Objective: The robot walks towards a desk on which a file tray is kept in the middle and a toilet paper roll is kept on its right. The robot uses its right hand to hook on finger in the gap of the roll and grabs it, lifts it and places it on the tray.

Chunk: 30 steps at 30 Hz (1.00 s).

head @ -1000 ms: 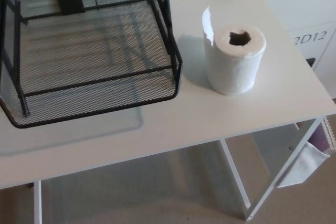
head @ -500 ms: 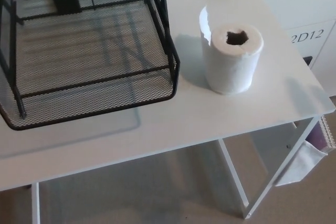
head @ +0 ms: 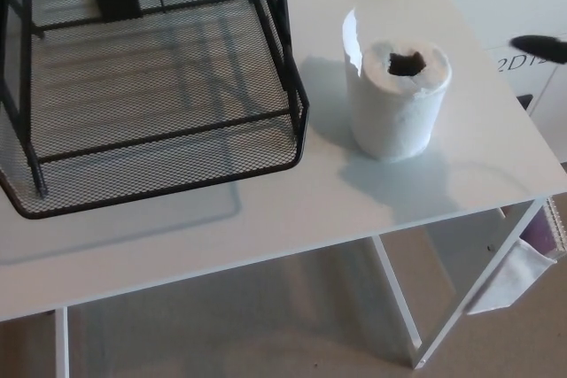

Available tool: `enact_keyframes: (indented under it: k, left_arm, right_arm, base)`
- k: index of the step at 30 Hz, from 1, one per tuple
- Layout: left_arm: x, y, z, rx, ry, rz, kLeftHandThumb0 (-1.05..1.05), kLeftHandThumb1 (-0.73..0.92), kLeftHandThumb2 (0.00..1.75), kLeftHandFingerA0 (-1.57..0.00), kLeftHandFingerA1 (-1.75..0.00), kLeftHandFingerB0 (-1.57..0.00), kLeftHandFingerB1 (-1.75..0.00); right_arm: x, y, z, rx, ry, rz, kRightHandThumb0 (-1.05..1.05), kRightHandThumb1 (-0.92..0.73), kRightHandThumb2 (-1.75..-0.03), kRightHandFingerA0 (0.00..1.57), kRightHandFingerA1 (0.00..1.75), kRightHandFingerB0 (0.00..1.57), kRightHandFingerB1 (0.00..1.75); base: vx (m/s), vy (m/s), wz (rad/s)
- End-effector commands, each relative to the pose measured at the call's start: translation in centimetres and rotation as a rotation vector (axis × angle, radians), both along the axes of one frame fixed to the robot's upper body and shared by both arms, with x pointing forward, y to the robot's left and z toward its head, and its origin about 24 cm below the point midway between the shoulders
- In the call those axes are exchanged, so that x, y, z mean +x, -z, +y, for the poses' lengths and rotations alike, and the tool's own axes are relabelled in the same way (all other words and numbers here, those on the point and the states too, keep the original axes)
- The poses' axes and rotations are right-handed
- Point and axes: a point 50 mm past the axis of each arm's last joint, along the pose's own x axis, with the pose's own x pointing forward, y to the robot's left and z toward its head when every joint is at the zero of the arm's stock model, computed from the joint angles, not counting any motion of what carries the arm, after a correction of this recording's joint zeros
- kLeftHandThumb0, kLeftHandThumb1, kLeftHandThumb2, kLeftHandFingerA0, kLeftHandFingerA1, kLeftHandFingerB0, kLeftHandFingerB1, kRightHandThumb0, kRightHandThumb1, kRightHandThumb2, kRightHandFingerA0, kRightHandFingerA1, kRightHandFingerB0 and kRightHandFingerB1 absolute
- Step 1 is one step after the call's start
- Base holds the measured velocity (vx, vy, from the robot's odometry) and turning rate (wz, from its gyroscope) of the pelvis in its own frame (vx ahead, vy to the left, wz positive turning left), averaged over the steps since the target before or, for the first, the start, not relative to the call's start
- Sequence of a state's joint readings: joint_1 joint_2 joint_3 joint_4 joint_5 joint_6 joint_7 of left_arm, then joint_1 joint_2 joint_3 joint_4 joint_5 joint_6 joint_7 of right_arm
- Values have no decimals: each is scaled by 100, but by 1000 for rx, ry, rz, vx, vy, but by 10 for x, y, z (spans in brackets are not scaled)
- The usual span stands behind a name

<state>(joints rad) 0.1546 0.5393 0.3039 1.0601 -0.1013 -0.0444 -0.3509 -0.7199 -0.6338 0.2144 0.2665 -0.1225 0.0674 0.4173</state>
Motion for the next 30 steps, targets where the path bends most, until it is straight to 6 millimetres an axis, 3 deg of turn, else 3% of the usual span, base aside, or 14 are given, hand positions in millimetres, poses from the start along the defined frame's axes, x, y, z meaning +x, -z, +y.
enact_keyframes:
  k: [1,2,4,5,6,8,9,11,12,13,24,26,27,30]
  left_arm:
    - [0,-1,-1,-12,-10,-28,-69,91,71,-31,-48,-24,-40]
    - [0,0,-1,-10,-18,-25,-69,92,69,-38,-51,-28,-41]
    - [2,0,-1,-1,-22,-17,-68,92,69,-39,-52,-29,-41]
    - [2,0,0,2,-13,-14,-69,92,69,-39,-52,-29,-42]
    - [2,0,0,1,-13,-12,-69,92,69,-37,-50,-28,-40]
    - [2,0,0,3,-7,-13,-69,92,70,-34,-49,-27,-40]
    - [2,0,0,2,-17,-12,-64,72,111,-33,-61,-15,-49]
    - [1,1,0,4,-26,-9,-63,73,111,-34,-61,-16,-49]
    - [2,0,1,8,-24,-9,-73,83,75,-34,-53,-26,-43]
    - [1,0,1,4,-27,-8,-68,92,68,-38,-50,-29,-41]
    - [1,2,1,-25,-61,-26,-67,92,67,-36,-48,-28,-39]
    - [3,1,1,-15,-42,-25,-67,92,68,-36,-49,-27,-41]
    - [3,1,1,-8,-27,-19,-69,92,69,-43,-52,-30,-41]
    - [3,0,0,-3,7,-18,-68,92,70,-39,-50,-27,-40]
  right_arm:
    - [8,0,17,-246,13,102,-45,-59,-58,34,43,12,28]
    - [10,0,22,-280,-1,101,-43,-58,-57,33,43,13,27]
    - [10,-3,26,-304,-13,104,-44,-59,-58,34,47,13,27]
    - [11,-4,28,-332,-8,105,-34,-41,-91,30,61,0,46]
    - [11,-4,29,-340,-10,104,-44,-59,-58,34,49,12,28]
    - [13,-7,33,-391,-16,99,-45,-59,-58,34,50,12,28]
    - [13,-7,34,-421,-18,95,-47,-60,-59,36,51,12,28]
    - [13,-7,35,-480,-22,91,-46,-60,-58,40,53,13,27]
    - [13,-6,34,-496,-22,91,-48,-60,-58,43,56,13,28]
    - [13,-5,36,-542,-28,92,-50,-61,-58,40,55,13,28]
    - [11,15,45,-630,-54,91,-55,-63,-60,39,56,15,31]
    - [10,18,48,-639,-64,79,-54,-64,-59,38,65,13,32]
    - [10,19,50,-643,-71,71,-54,-63,-60,33,58,13,32]
    - [9,20,53,-660,-80,69,-53,-62,-60,24,47,13,31]
  base:
    - [0,0,0]
    - [0,0,0]
    - [0,0,0]
    - [0,0,0]
    - [0,0,0]
    - [0,0,0]
    - [0,0,0]
    - [0,0,0]
    - [0,0,0]
    - [0,0,0]
    - [0,0,0]
    - [0,0,0]
    - [0,0,0]
    - [0,0,0]
